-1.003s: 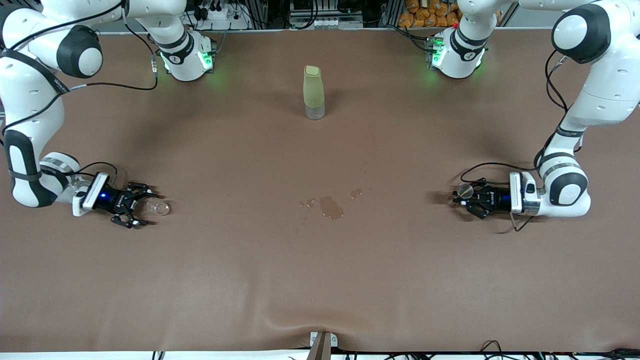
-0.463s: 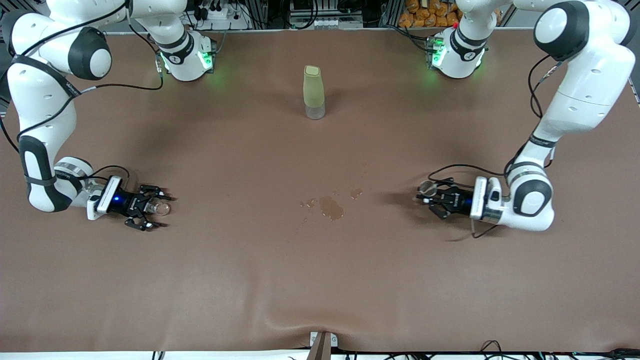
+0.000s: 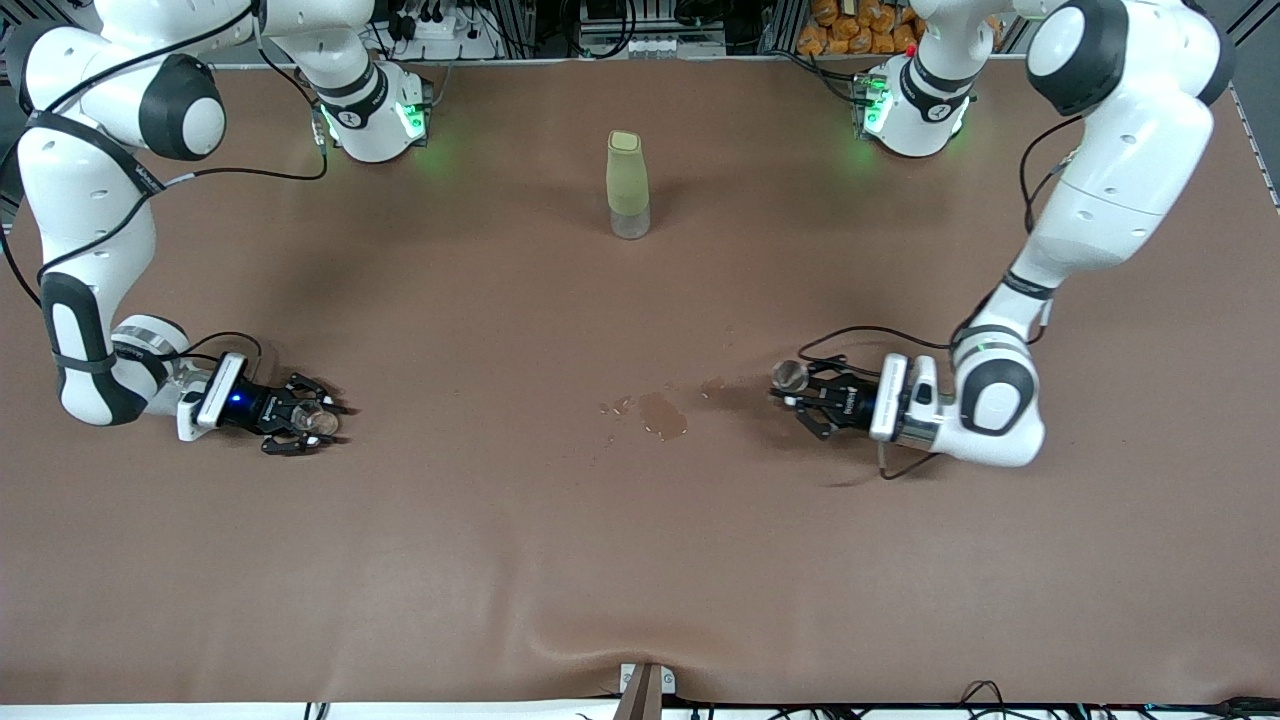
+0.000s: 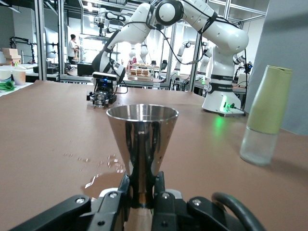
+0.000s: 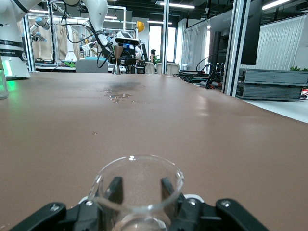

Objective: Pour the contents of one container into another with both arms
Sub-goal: 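Carry the jigger and beaker toward each other at the table centre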

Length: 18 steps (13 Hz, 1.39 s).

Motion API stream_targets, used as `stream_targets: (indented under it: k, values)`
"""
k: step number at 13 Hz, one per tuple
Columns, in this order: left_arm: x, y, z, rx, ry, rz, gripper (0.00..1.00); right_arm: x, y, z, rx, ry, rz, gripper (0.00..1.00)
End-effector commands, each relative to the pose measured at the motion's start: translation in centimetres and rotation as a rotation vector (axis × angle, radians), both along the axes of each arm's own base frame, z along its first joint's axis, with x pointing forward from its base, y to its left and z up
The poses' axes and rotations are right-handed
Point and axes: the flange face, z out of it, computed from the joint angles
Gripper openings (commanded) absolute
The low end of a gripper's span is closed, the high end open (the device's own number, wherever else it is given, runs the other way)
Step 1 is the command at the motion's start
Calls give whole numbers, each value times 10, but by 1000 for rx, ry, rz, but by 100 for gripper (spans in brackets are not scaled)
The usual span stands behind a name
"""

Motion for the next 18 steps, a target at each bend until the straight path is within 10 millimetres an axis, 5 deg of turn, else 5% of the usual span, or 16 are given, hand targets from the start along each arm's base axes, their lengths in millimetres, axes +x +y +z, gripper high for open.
stream_targets:
  k: [1,5,11,18]
  values:
    - [-6,-40,3,1,36,31,0,-4,7,-4,-5,-110,6,0]
    - [-17,-94,7,-43,99,87,0,4,33,14,71,9,51,0]
    - [-26,-165,21,-76,155,164,0,36,95,102,177,175,193,0]
    - [-25,-197,32,-80,60,142,0,64,133,291,132,363,229,0]
